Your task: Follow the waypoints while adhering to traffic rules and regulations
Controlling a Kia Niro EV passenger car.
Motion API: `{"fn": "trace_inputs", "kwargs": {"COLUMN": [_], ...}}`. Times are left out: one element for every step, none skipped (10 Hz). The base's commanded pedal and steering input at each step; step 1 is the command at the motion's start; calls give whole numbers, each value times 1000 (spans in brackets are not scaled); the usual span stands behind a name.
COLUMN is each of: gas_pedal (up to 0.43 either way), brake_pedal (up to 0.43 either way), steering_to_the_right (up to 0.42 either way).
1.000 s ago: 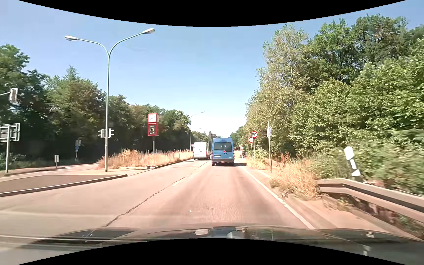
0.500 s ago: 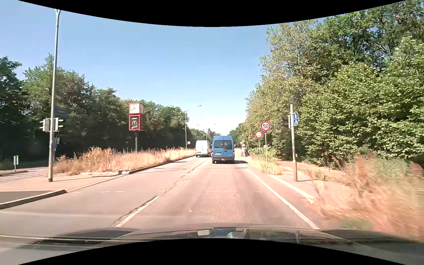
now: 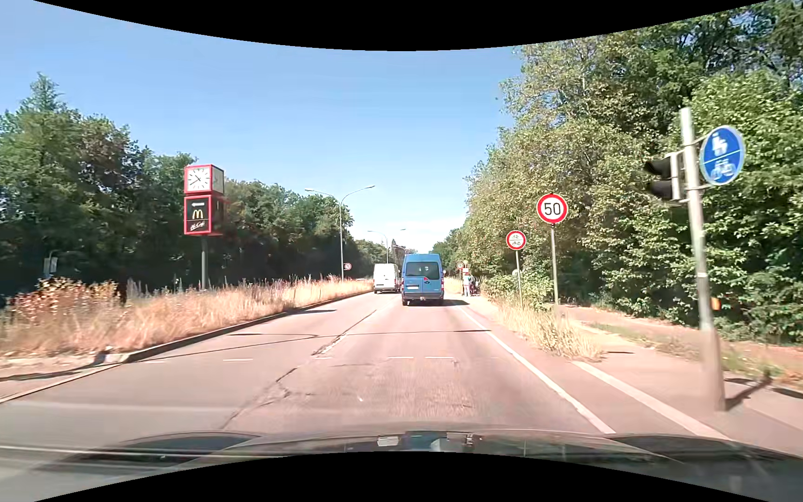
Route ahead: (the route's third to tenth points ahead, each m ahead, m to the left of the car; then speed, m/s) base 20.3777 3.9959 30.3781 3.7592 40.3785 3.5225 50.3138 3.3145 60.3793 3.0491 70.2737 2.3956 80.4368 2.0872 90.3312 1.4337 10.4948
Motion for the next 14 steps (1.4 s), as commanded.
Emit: {"fn": "trace_inputs", "kwargs": {"gas_pedal": [157,157,157,157,157,150,150,150,150,150,150,150,150,150], "brake_pedal": [0,0,0,0,0,0,0,0,0,0,0,0,0,0], "steering_to_the_right": [3,4,4,3,4,4,4,3,3,3,3,3,3,3]}}
